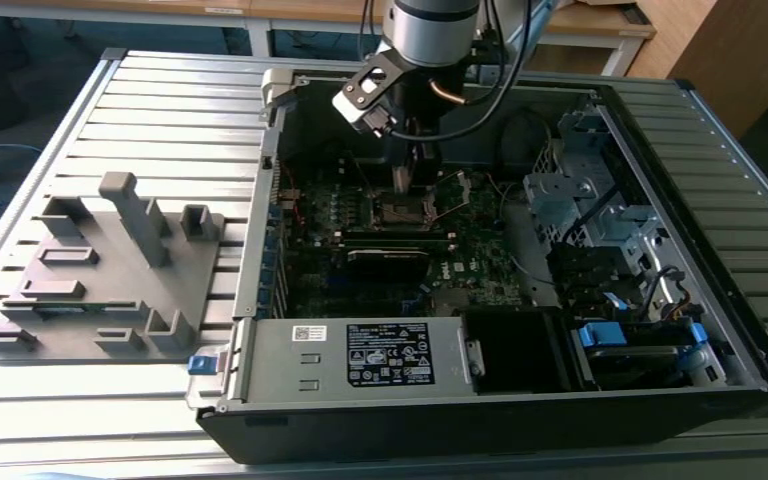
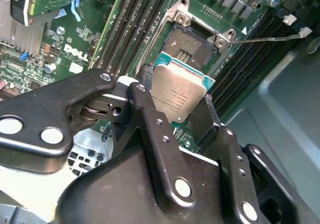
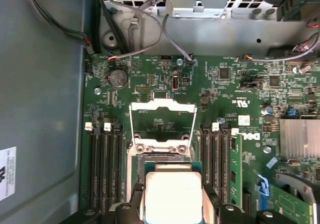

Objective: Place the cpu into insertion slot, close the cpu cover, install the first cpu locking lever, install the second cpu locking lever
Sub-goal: 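Place the cpu into insertion slot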

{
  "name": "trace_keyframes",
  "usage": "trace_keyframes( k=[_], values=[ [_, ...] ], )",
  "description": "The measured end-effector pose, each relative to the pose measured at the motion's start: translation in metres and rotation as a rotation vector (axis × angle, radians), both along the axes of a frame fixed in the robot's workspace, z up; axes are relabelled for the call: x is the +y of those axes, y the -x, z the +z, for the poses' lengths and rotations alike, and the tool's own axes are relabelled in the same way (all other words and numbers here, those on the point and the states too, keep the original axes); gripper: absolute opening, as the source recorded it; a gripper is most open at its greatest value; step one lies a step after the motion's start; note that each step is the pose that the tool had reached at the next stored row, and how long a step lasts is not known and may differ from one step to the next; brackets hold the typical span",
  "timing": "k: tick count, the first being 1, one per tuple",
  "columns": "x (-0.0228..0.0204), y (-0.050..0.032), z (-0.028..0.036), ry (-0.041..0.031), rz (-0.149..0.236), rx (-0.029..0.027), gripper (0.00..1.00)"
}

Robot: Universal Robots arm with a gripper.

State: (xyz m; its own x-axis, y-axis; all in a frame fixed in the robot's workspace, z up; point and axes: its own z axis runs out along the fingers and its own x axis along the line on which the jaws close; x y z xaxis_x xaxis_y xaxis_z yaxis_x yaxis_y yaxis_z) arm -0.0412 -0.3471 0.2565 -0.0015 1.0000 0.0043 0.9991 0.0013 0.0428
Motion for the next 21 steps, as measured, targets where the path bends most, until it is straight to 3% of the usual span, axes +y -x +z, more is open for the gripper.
trace_keyframes(
  k=[10, 21],
  values=[
    [0.0000, 0.0033, -0.0061, -0.0036, -0.008, 0.0001, 0.54],
    [0.0001, 0.0057, -0.0120, -0.0450, -0.008, 0.0001, 0.54]
  ],
)
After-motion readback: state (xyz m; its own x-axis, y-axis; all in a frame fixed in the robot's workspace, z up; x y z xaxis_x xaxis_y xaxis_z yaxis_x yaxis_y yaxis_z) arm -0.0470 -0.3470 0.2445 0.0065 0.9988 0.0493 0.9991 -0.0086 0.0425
